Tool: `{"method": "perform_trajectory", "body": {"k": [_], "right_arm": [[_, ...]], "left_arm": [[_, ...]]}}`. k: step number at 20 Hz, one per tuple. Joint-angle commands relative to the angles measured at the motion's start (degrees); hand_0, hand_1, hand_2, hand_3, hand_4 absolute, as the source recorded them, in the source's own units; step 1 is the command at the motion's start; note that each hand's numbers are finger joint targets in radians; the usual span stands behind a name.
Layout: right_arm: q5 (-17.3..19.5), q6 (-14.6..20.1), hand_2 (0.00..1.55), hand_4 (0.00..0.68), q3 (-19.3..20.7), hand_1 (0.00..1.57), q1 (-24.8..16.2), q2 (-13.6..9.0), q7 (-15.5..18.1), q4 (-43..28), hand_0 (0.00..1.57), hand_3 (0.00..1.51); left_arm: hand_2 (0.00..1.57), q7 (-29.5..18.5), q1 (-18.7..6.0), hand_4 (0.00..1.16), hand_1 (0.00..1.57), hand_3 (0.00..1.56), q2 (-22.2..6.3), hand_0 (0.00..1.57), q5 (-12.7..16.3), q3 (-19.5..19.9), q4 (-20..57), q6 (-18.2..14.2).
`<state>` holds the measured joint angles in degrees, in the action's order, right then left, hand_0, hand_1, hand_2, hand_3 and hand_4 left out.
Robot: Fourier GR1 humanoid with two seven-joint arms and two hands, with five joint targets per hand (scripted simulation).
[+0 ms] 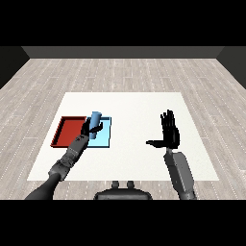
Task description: Pick the blue can and put it in the blue box
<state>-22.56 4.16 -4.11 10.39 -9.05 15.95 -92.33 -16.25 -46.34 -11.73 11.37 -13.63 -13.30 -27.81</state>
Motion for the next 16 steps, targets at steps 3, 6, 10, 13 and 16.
{"method": "perform_trajectory", "body": {"k": [3,6,10,13,16], "right_arm": [[0.90,-0.43,0.00,0.000,1.91,0.00,1.92,0.05,1.90,6.10,0.00,0.00],[-2.33,-0.49,0.00,0.000,2.93,0.00,-0.15,-0.80,-2.09,0.01,0.00,0.00],[-3.89,-2.86,0.00,0.000,3.94,0.00,-0.32,-0.80,-1.00,0.21,0.00,0.00],[-1.81,-1.23,0.00,0.000,2.62,0.00,0.12,-0.23,-1.69,-1.41,0.00,0.00],[0.60,-2.70,0.00,0.000,1.41,0.00,0.23,0.48,1.49,1.67,0.00,0.00]], "left_arm": [[1.18,0.32,-1.30,0.92,1.22,1.13,3.07,1.22,0.45,2.83,8.86,-1.88],[0.89,-0.26,0.32,0.75,0.80,1.14,3.61,0.80,4.63,7.09,8.49,-0.57],[0.00,5.11,-2.48,0.36,0.00,0.00,1.72,0.00,-0.48,2.83,12.76,1.89],[0.00,7.96,-4.86,0.00,0.00,0.00,1.69,0.00,-1.82,1.98,13.20,-3.36],[0.00,4.42,-2.55,0.00,0.00,0.00,2.14,0.00,-0.22,4.14,10.80,-6.95]]}}
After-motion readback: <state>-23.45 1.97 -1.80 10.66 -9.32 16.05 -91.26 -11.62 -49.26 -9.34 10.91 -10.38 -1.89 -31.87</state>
